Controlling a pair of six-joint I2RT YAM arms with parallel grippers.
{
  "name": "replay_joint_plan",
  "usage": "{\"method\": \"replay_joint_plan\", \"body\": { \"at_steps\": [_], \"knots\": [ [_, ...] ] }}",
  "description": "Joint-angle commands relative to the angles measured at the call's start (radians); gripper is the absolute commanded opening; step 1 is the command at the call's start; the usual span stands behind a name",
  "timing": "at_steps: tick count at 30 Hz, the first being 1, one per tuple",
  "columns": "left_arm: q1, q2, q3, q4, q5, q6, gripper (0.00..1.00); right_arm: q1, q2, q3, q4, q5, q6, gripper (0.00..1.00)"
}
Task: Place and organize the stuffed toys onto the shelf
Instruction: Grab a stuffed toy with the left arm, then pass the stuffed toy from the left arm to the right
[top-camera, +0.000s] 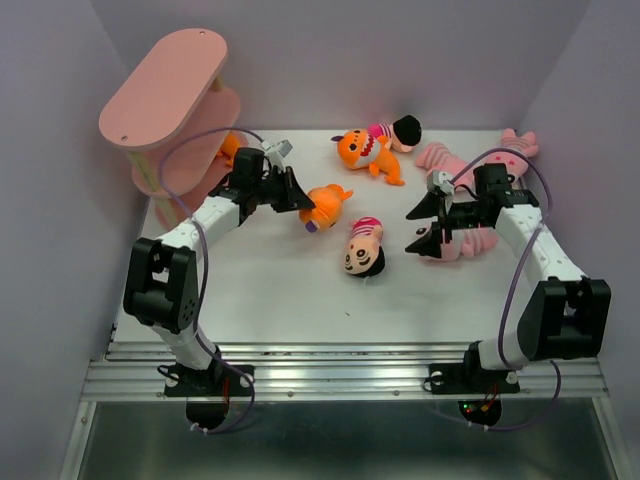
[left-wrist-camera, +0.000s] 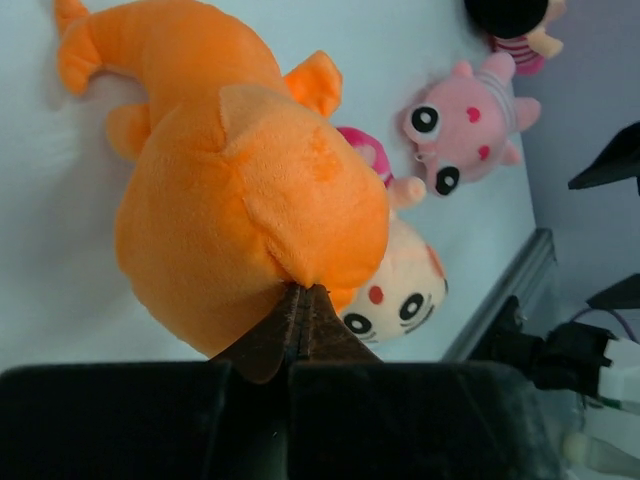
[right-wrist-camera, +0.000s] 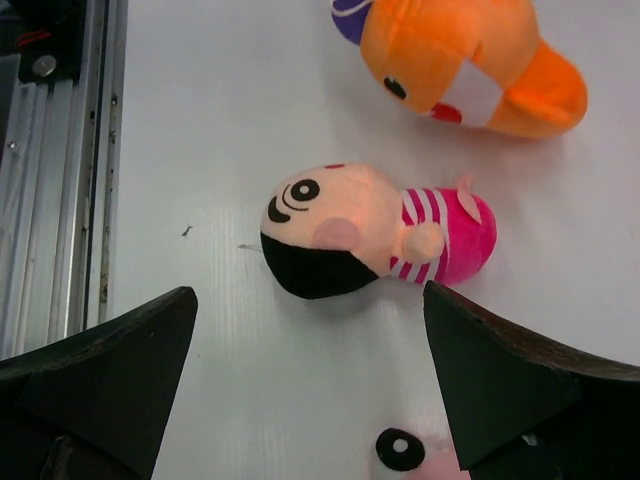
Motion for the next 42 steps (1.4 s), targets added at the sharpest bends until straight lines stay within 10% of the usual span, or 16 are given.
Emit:
{"method": "replay_joint_plan", "body": {
  "at_steps": [1, 8, 14, 37, 42],
  "knots": [
    [-0.031, -0.097, -0.054, 0.009, 0.198, -0.076, 0.0, 0.096, -0.047, 0.068, -0.029, -0.002, -0.211, 1.0],
    [-0.106, -0.137, -0.062, 0.007, 0.254, -0.137, 0.0, 0.556, -0.047, 0.019, 0.444, 0.569, 0.075, 1.0],
    [-0.109, -0.154, -0.066, 0.007, 0.26, -0.14, 0.0, 0.619, -0.027, 0.022, 0.624, 0.791, 0.151, 1.0],
    [-0.127, -0.2, -0.102, 0.055, 0.295, -0.199, 0.0, 0.639, 0.019, -0.041, 0.655, 0.75, 0.09, 0.91],
    [-0.126, -0.208, -0.132, 0.076, 0.303, -0.203, 0.0, 0.639, -0.016, -0.067, 0.653, 0.62, 0.144, 0.56]
  ]
}}
